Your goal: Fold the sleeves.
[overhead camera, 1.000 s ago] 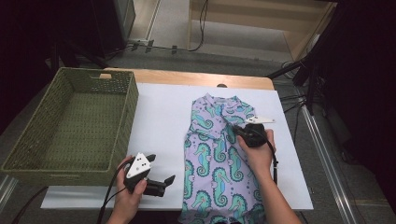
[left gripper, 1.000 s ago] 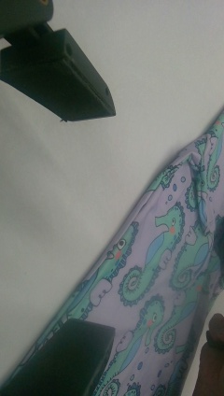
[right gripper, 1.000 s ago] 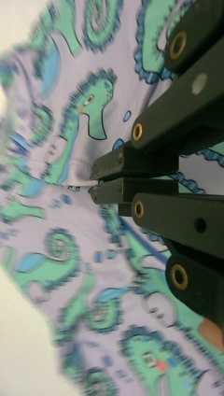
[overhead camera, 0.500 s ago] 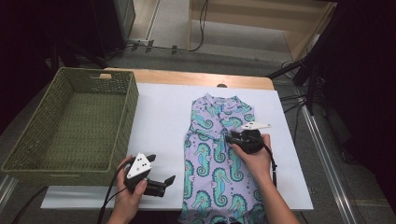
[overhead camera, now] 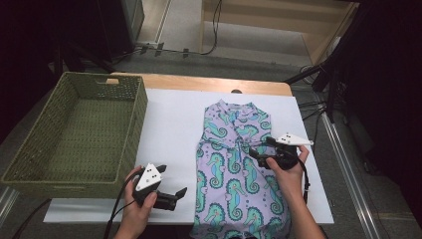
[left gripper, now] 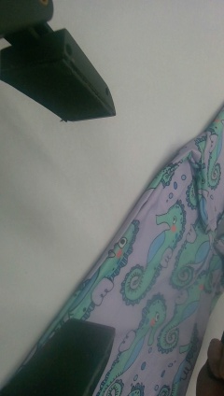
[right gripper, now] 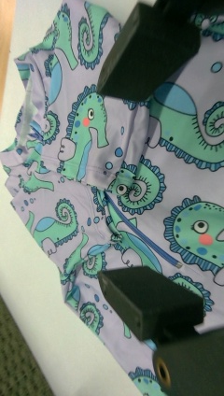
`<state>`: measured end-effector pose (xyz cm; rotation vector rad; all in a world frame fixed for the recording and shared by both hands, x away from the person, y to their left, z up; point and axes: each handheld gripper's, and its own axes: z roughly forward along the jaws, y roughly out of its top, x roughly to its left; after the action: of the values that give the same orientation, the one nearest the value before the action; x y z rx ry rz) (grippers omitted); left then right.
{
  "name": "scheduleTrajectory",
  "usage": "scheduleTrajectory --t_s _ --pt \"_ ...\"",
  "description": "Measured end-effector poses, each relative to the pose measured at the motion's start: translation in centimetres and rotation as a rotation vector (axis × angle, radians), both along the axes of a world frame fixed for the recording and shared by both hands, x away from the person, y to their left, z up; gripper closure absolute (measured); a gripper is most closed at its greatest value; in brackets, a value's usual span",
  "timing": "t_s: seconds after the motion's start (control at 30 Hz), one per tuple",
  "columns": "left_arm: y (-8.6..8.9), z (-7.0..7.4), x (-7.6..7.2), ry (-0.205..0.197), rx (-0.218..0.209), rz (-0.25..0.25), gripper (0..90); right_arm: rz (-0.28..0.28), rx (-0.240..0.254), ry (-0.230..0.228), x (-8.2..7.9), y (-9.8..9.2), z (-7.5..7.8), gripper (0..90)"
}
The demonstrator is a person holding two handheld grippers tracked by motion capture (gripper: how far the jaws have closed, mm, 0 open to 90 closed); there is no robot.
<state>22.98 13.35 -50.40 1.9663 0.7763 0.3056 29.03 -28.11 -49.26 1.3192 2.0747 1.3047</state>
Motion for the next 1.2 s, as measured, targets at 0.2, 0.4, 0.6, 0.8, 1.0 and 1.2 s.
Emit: scheduleTrajectory --t_s 0.2,0.4,0.6,0.8,1.0,1.2 --pt "0.0 0.0 0.0 -0.003 0.001 -0.001 0.0 -0.018 0.019 -0.029 -1.0 -1.2 0.3 0.0" --pt "0.0 0.0 0.0 -0.006 0.004 -0.004 0.0 -0.041 0.015 -0.045 -2.1 -2.2 0.2 0.0" --pt "0.0 0.0 -0.1 -0.010 0.008 -0.006 0.0 -0.059 0.021 -0.053 -3.2 -3.4 -0.2 0.0" --pt "-0.1 0.0 -0.1 -0.011 0.013 -0.009 0.0 -0.090 0.025 -0.054 -4.4 -4.8 -0.6 0.0" --pt "-0.2 0.1 -0.1 -0.021 0.022 -0.008 0.0 -0.093 0.036 -0.070 -5.7 -6.3 -1.0 0.0" --pt "-0.4 0.3 0.1 -0.025 0.022 -0.014 0.0 -0.114 0.037 -0.078 -7.0 -7.3 -1.1 0.0"
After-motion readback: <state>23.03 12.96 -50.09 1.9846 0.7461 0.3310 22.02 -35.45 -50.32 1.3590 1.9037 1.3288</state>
